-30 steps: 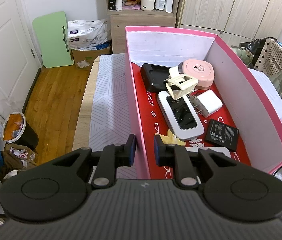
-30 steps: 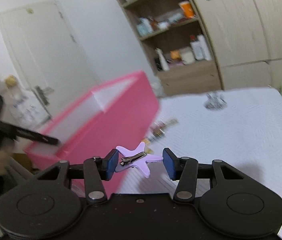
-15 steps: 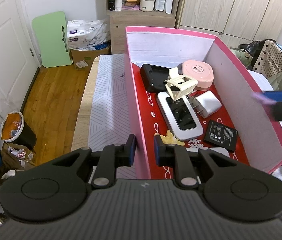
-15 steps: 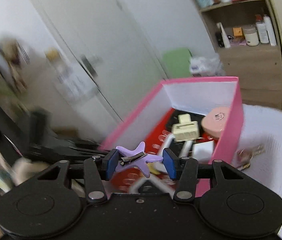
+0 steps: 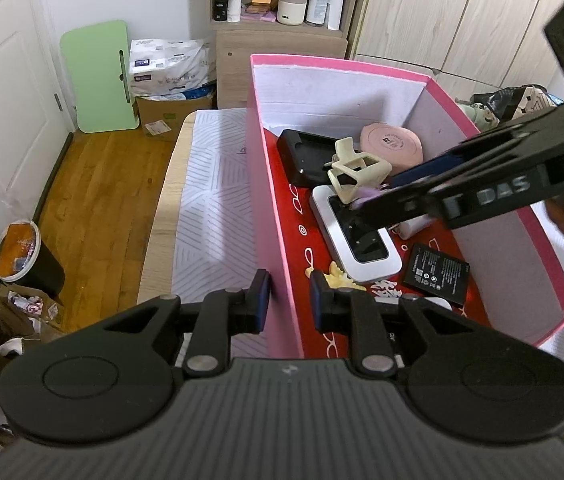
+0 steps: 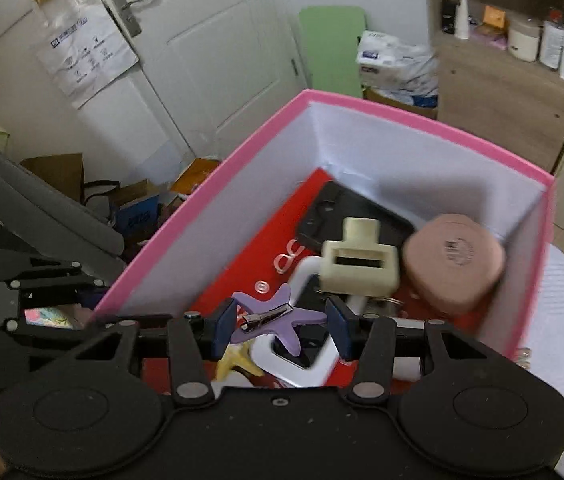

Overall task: Organize rigid objects
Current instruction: 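Carry the lilac star clip into the pink box and release it, then return the right tool to the table and grasp an AA battery, then carry the AA battery into the pink box and release it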

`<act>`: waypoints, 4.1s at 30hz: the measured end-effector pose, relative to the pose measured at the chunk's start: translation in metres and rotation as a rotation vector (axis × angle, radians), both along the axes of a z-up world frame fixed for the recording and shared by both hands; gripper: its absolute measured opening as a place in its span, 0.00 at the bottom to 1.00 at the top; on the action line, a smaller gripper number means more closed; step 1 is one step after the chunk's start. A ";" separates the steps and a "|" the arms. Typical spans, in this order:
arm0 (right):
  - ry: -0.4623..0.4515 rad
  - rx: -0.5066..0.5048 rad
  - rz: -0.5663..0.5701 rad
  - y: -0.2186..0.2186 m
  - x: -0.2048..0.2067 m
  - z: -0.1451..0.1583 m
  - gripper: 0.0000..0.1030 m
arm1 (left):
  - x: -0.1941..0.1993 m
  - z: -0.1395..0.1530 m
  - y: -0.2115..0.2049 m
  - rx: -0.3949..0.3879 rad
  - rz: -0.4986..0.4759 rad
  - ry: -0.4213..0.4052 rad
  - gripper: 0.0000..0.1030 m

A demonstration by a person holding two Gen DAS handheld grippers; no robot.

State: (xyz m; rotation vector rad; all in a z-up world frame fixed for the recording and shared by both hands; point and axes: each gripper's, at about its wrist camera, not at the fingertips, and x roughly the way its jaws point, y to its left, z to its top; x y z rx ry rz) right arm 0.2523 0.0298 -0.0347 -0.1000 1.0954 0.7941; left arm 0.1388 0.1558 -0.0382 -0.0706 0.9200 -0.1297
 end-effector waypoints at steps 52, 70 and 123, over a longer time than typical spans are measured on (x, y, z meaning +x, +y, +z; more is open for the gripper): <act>-0.383 0.069 0.054 -0.177 -0.088 -0.041 0.41 | 0.001 0.002 -0.008 0.032 0.023 0.008 0.21; -0.332 0.117 0.318 -0.174 -0.045 -0.082 0.55 | 0.002 0.002 -0.008 0.028 0.011 0.013 0.21; -0.464 -0.080 0.538 -0.047 -0.043 0.016 0.46 | 0.005 0.007 -0.010 0.045 0.043 0.054 0.17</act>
